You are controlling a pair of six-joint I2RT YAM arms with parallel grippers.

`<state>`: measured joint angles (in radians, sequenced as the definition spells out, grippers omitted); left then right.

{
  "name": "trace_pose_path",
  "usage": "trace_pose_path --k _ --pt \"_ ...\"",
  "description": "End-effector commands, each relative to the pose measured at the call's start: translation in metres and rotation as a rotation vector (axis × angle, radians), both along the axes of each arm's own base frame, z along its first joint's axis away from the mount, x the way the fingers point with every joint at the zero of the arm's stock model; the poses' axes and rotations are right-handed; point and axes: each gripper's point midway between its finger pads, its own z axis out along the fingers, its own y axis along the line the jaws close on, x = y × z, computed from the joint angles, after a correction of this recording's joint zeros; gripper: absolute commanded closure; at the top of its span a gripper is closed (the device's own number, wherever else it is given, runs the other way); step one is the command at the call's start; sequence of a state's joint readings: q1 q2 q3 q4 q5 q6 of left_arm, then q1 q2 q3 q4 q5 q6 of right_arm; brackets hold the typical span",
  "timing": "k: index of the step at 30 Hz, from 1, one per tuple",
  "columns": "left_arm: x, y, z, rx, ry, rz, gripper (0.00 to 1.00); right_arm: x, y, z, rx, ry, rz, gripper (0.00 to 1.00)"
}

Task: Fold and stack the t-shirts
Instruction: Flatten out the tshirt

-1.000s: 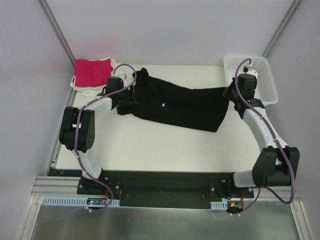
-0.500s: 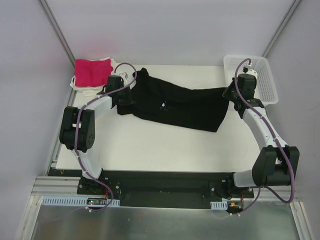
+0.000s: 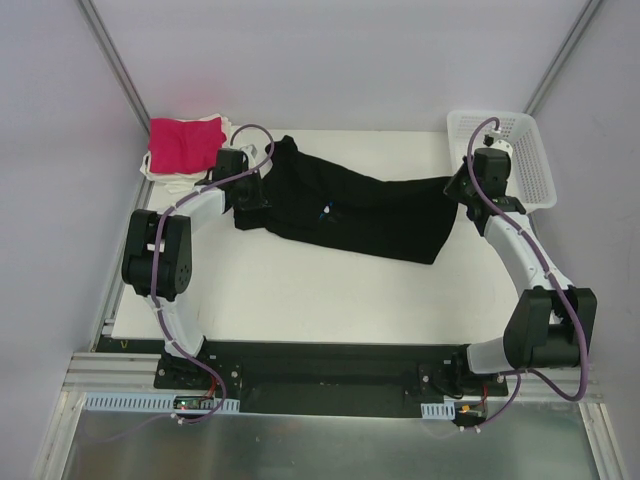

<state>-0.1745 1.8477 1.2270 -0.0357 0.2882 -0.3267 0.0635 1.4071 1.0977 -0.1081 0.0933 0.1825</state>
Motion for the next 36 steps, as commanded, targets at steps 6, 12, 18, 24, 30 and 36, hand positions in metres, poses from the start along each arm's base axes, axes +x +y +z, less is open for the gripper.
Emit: trace_pose_path --k 6,12,18,24,30,36 --pt "0.005 -0.004 0.023 -0.028 -0.037 -0.028 0.76 0.011 0.001 0.018 0.001 -0.065 -0.01 0.99" --pt "0.006 -0.006 0.027 -0.039 -0.039 -0.041 0.61 0.012 0.001 0.018 0.006 -0.065 -0.011 0.99" --pt "0.001 -0.007 0.024 -0.046 -0.025 -0.043 0.5 0.012 0.0 0.019 0.003 -0.07 -0.011 0.99" --pt "-0.007 -0.005 0.032 -0.042 -0.041 -0.038 0.49 0.013 0.002 0.017 0.01 -0.064 -0.007 1.0" --pt "-0.003 -0.006 0.055 -0.054 -0.074 -0.035 0.48 0.015 0.005 0.015 0.016 -0.062 0.004 0.99" --pt "0.001 -0.01 0.068 -0.066 -0.086 -0.045 0.49 0.017 0.009 0.013 0.024 -0.057 0.01 0.99"
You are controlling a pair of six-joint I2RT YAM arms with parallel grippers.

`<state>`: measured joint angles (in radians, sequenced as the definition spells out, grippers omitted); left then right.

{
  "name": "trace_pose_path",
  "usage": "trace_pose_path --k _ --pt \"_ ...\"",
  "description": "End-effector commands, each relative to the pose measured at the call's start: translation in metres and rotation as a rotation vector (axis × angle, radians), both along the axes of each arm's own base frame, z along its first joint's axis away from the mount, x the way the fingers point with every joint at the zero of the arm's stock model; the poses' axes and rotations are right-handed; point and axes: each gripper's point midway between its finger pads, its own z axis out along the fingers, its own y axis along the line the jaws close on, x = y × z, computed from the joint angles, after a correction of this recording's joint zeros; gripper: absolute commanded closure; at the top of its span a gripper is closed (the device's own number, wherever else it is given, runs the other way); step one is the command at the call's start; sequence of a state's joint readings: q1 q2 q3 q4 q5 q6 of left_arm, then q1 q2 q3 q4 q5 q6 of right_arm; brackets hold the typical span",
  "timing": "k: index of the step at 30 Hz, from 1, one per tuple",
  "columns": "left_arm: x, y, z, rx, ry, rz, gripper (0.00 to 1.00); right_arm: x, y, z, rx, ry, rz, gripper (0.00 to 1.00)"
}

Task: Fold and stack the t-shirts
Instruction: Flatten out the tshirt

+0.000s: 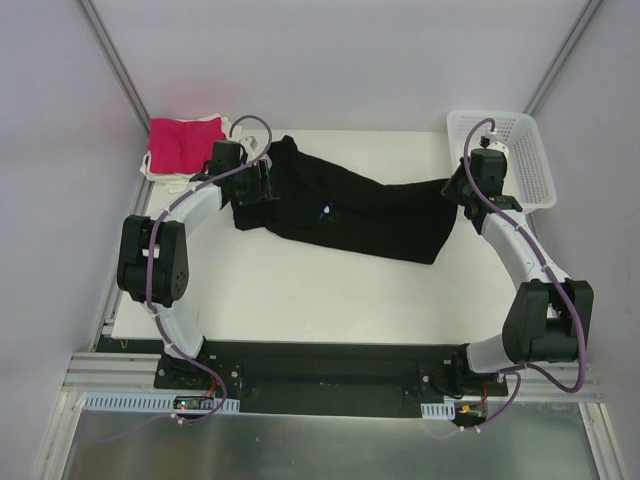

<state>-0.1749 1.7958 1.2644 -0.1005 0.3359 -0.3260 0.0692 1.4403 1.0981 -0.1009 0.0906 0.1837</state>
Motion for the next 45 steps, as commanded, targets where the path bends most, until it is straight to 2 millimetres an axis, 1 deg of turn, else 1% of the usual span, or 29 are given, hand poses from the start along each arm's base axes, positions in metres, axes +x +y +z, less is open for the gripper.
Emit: trace_pose_path --k 1,6,10,12,15,25,27,30,39,43,45 --pt "0.006 -0.004 0.037 -0.034 -0.064 -0.008 0.49 0.013 0.005 0.025 0.023 -0.084 0.002 0.99" --pt "0.005 -0.013 0.031 -0.047 -0.042 -0.025 0.5 0.014 0.005 0.026 0.019 -0.086 0.002 0.99" --pt "0.002 -0.009 0.024 -0.023 -0.035 -0.013 0.52 0.011 0.003 0.026 0.009 -0.086 -0.006 0.99" --pt "0.001 -0.009 0.02 -0.02 -0.025 -0.014 0.56 0.012 0.003 0.028 0.013 -0.091 -0.005 0.99" --pt "-0.001 -0.008 0.014 -0.017 -0.012 -0.015 0.58 0.011 0.003 0.028 0.008 -0.091 -0.004 0.99" --pt "-0.009 -0.003 -0.012 0.024 0.048 -0.023 0.6 0.007 -0.002 0.034 -0.01 -0.103 -0.018 0.99" --pt "-0.012 -0.003 -0.018 0.024 0.068 -0.024 0.61 0.007 -0.001 0.036 -0.01 -0.108 -0.018 0.99" --pt "-0.012 -0.004 -0.022 0.024 0.079 -0.026 0.63 0.008 -0.003 0.037 -0.014 -0.108 -0.021 1.0" --pt "-0.015 0.001 -0.02 0.045 0.073 -0.018 0.82 0.012 0.002 0.029 0.001 -0.089 -0.005 0.99" --pt "-0.015 0.0 -0.02 0.04 0.077 -0.021 0.84 0.012 0.0 0.027 -0.005 -0.086 -0.013 0.99" --pt "-0.014 0.0 -0.02 0.04 0.076 -0.019 0.89 0.011 -0.001 0.026 -0.011 -0.082 -0.015 0.99"
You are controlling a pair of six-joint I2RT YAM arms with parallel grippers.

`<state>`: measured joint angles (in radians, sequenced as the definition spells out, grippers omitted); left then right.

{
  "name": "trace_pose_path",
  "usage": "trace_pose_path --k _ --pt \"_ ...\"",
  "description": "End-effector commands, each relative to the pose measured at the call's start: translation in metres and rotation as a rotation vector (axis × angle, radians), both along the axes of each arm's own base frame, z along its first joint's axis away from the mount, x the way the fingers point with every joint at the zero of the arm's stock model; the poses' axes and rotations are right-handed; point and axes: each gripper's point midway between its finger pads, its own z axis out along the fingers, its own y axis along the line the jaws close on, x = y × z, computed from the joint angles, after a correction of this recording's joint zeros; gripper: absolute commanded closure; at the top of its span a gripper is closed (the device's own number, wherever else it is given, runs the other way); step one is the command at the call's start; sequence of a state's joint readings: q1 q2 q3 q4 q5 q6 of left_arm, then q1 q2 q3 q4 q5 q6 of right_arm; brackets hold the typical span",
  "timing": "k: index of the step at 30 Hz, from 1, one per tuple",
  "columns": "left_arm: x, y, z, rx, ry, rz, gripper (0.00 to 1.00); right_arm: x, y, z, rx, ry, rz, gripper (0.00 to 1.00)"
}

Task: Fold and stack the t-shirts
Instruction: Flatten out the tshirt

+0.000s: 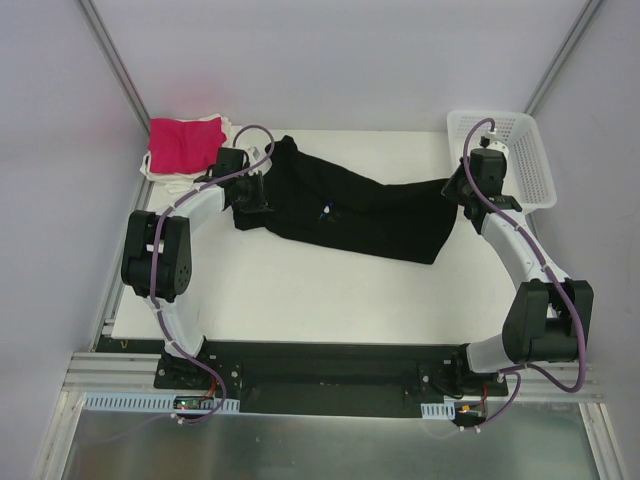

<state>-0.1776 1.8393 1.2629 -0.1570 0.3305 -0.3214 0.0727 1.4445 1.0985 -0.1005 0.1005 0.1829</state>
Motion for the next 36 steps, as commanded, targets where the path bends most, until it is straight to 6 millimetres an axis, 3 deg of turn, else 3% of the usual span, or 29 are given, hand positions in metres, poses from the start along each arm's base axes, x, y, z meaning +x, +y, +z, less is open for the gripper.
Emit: trace_pose_path --k 1,2,9,23,36 --pt "-0.002 -0.003 0.007 0.013 -0.019 -0.017 0.96 0.011 -0.001 0.028 -0.007 -0.086 -0.012 0.99" --pt "-0.001 -0.003 0.007 0.013 -0.019 -0.017 1.0 0.01 -0.001 0.027 -0.007 -0.085 -0.012 0.99" --pt "0.002 -0.004 0.009 0.009 -0.025 -0.016 1.0 0.011 -0.001 0.027 -0.007 -0.083 -0.012 1.0" --pt "0.015 -0.007 0.045 -0.012 -0.108 -0.014 1.0 0.01 0.0 0.025 -0.003 -0.077 -0.008 0.99" --pt "0.02 -0.015 0.1 0.097 -0.3 -0.046 1.0 0.004 -0.001 0.035 -0.01 -0.1 -0.007 0.99"
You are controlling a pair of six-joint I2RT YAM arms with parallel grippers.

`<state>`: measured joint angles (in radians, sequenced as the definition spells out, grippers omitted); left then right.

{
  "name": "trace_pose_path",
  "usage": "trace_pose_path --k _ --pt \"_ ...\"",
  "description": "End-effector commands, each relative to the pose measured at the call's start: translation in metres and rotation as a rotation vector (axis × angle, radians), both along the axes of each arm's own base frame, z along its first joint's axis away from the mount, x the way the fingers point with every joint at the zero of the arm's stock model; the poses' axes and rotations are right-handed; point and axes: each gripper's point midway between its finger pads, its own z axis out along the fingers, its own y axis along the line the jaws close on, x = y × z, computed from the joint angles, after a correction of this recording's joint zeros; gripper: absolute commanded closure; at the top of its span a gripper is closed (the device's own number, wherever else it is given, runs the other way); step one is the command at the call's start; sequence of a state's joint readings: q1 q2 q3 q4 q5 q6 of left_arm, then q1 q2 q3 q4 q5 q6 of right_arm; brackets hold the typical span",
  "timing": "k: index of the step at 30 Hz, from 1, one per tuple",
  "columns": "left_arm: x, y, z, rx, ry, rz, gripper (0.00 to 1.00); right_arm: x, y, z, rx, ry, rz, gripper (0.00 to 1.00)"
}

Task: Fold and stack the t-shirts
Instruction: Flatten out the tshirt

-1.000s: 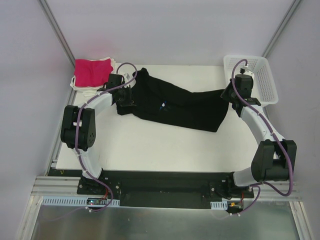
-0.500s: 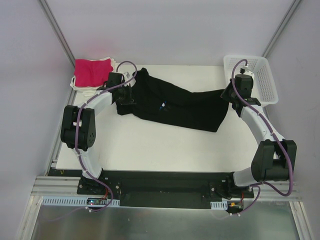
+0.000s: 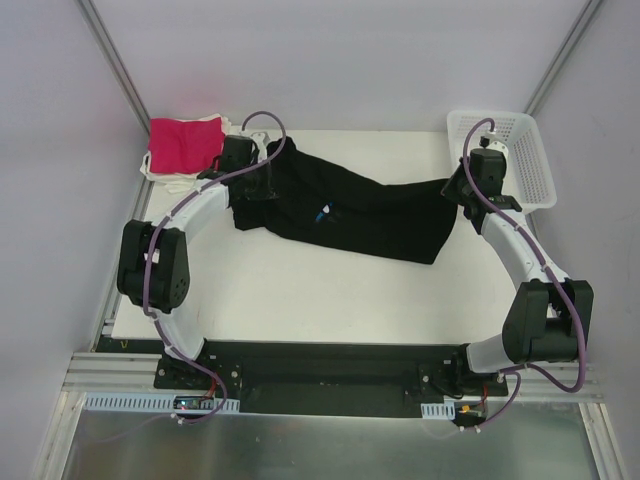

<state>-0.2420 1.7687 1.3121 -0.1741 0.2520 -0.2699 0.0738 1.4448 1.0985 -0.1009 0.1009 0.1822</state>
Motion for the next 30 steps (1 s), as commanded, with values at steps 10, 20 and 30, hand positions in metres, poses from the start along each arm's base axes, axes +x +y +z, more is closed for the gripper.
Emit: trace_pose_path --k 10,20,30 --pt "0.014 0.015 0.172 0.047 -0.445 0.044 1.0 -0.018 -0.006 0.089 -0.101 -0.197 -0.02 1.0" --pt "-0.027 0.035 0.264 0.076 -0.665 0.092 1.0 -0.049 0.009 0.149 -0.351 -0.302 -0.01 0.99" --pt "-0.125 0.034 0.396 0.061 -1.16 0.064 1.0 -0.1 0.044 0.299 -0.36 -0.773 0.093 1.0"
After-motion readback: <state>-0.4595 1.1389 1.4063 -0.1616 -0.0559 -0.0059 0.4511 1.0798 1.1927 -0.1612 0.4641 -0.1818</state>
